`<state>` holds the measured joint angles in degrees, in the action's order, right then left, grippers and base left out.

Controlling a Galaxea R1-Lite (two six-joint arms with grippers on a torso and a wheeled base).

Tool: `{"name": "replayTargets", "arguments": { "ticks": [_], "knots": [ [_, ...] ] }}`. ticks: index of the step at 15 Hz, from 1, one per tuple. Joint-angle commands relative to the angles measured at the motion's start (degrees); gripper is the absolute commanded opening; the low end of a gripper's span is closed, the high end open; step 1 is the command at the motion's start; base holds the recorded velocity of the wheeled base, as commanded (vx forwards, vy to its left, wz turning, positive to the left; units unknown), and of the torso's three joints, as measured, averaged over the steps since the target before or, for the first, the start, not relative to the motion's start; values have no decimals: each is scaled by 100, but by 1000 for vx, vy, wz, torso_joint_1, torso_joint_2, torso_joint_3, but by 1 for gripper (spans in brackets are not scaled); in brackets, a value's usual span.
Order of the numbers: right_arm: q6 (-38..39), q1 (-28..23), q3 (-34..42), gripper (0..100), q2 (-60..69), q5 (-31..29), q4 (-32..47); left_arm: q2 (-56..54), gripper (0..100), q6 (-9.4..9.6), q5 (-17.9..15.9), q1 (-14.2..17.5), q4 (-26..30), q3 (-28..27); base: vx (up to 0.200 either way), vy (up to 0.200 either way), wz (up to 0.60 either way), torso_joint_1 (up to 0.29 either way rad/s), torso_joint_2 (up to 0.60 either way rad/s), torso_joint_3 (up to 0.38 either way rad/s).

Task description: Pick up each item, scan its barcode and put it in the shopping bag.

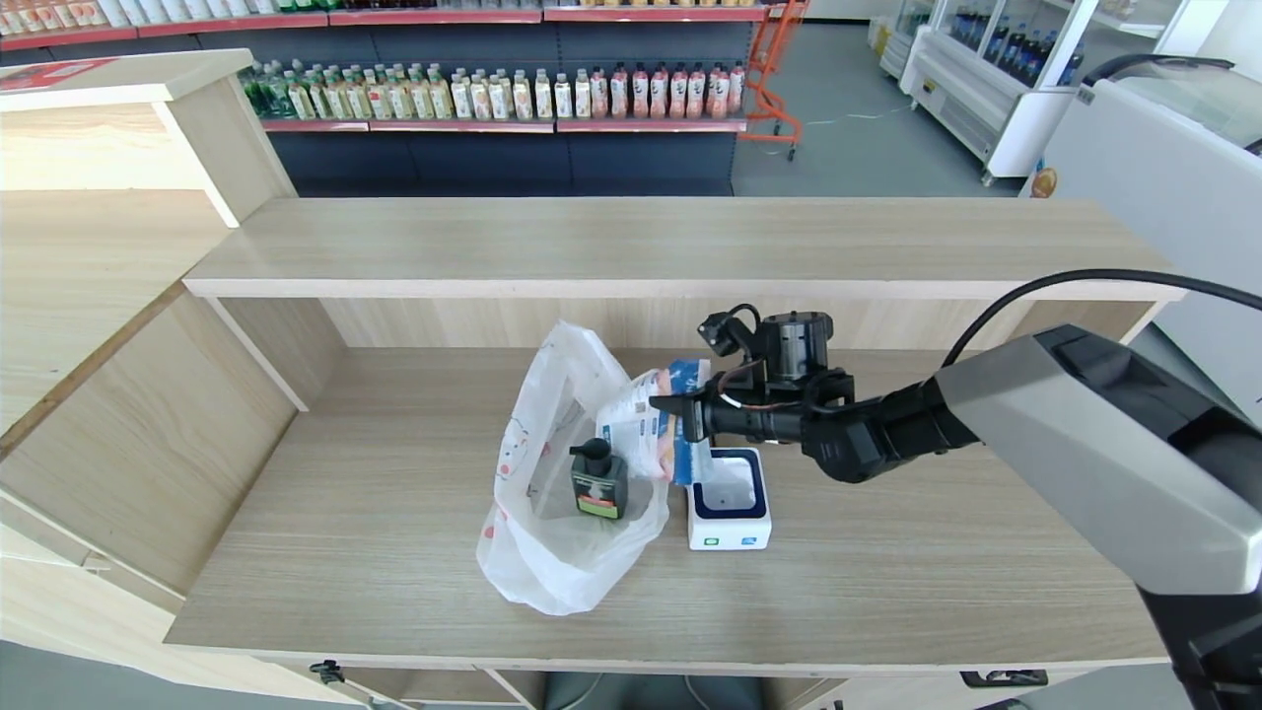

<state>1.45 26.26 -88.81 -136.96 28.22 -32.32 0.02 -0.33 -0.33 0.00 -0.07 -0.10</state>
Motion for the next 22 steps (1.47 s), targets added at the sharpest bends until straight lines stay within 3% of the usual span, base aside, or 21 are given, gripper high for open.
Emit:
{"name": "replayTargets", "arguments": {
  "ticks": [1,5,10,11,14,18,20,22],
  "knots": [
    [-119,-7,-110,0,-270,96,-3,-2,100,-2,-2,0,-1,1,0,0,0,0,0,0],
    [-127,37,-286,0,-349,113,6,-2,100,-2,-2,0,-1,1,0,0,0,0,0,0],
    [-426,37,-321,0,-402,623,6,-2,100,-2,-2,0,-1,1,0,0,0,0,0,0],
    [-461,46,-374,100,-428,641,6,-2,100,-2,-2,0,-1,1,0,0,0,0,0,0],
    [-259,108,-699,100,-507,658,50,-2,100,-2,-2,0,-1,1,0,0,0,0,0,0],
    [787,134,-1147,100,-516,694,59,-2,100,-2,-2,0,-1,1,0,0,0,0,0,0],
    [927,90,-1060,100,-349,694,85,-2,100,-2,-2,0,-1,1,0,0,0,0,0,0],
    [1059,-42,-251,100,231,694,103,-2,100,-2,-2,0,-1,1,0,0,0,0,0,0]
  ]
}}
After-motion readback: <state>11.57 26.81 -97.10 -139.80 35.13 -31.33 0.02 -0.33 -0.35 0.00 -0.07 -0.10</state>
